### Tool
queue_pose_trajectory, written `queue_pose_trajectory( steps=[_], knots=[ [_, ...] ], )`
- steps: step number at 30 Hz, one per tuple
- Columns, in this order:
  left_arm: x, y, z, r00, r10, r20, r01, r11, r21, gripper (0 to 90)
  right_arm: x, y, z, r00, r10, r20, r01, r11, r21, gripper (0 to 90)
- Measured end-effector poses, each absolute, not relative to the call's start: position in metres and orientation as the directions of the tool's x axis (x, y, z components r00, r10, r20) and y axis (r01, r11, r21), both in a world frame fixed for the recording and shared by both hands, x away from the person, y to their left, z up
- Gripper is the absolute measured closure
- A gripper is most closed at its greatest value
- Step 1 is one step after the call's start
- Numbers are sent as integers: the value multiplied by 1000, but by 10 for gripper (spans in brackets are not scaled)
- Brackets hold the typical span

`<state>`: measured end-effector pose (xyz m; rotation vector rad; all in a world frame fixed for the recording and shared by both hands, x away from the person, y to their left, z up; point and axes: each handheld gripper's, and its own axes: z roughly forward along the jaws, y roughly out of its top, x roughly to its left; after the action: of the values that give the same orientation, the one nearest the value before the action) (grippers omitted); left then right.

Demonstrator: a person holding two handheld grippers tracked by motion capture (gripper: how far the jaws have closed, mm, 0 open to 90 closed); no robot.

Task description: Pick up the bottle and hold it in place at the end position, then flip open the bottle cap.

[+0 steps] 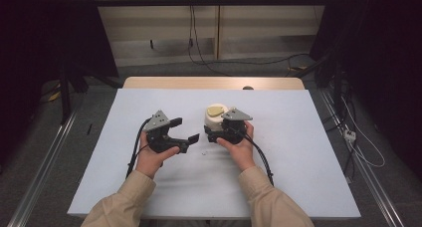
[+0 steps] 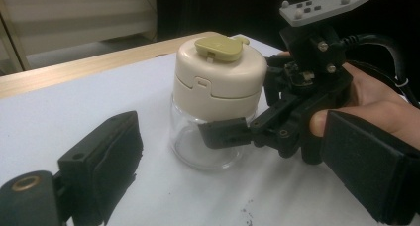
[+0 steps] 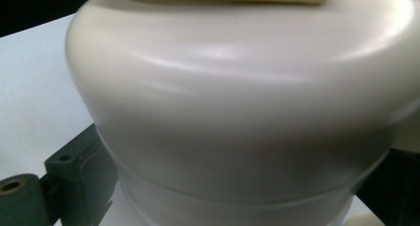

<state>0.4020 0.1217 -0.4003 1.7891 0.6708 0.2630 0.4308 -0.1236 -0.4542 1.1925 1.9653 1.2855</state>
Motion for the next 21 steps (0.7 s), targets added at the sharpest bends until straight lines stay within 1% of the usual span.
queue_pose_trajectory(
  steps=[16, 21],
  knots=[
    [415, 116, -399, 803, 575, -157, 319, -193, 928, 108, 430, -123, -455, -485, 873, 53, 399, 166, 902, 49],
    [417, 114, -399, 805, 575, -143, 309, -202, 929, 160, 430, -123, -454, -485, 873, 51, 399, 168, 901, 49]
  ],
)
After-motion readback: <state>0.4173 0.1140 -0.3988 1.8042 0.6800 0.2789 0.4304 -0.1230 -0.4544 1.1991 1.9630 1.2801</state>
